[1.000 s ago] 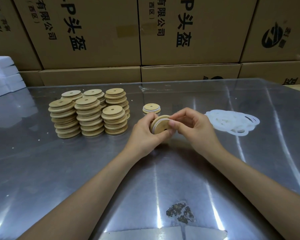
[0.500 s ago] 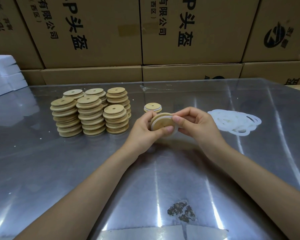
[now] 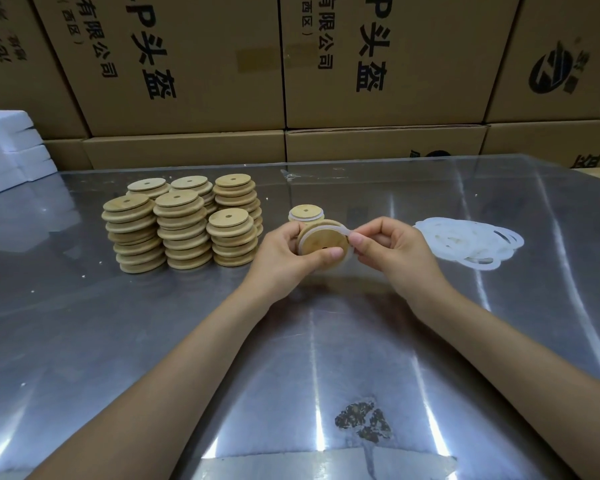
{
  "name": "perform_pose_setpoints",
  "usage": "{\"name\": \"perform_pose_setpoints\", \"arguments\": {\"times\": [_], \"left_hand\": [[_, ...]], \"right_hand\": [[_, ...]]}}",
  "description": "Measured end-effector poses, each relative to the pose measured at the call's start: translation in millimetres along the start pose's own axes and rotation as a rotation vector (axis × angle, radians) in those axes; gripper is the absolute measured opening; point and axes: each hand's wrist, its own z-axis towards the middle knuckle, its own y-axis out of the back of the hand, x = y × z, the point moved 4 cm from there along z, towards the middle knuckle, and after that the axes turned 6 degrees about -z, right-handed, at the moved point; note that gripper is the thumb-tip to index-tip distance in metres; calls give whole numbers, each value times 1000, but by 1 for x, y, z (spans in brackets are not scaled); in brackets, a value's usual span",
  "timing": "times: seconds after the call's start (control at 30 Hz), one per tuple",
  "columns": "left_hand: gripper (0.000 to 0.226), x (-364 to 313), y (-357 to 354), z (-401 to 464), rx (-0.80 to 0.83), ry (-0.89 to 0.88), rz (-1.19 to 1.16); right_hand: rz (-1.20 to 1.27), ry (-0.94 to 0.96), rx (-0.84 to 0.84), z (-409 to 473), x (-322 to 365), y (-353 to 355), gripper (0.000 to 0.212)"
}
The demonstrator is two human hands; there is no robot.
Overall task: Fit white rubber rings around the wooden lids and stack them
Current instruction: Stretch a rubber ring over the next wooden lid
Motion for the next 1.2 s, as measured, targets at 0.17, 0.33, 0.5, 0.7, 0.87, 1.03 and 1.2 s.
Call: {"name": "perform_pose_setpoints", "arguments": {"times": [0.17, 0.33, 0.5, 0.7, 0.87, 1.03, 1.2], "left_hand": [[25, -2, -4, -1, 9, 19, -44], [23, -2, -3, -3, -5, 33, -67], [21, 1, -1, -4, -32, 70, -129], [21, 3, 1, -4, -42, 89, -176], [24, 3, 2, -4, -50, 102, -211], [23, 2, 2, -5, -53, 107, -204], [25, 1, 0, -5, -54, 119, -233]], "right_hand": [[19, -28, -27, 0, 2, 1, 14], [-17, -18, 9, 0, 5, 2, 10], [-44, 5, 61, -1, 6, 2, 5], [-137, 42, 27, 1, 4, 3, 8], [-209, 52, 14, 2, 2, 5, 10], [-218, 60, 25, 2, 2, 4, 11], [-130, 37, 68, 0, 5, 2, 13]]}}
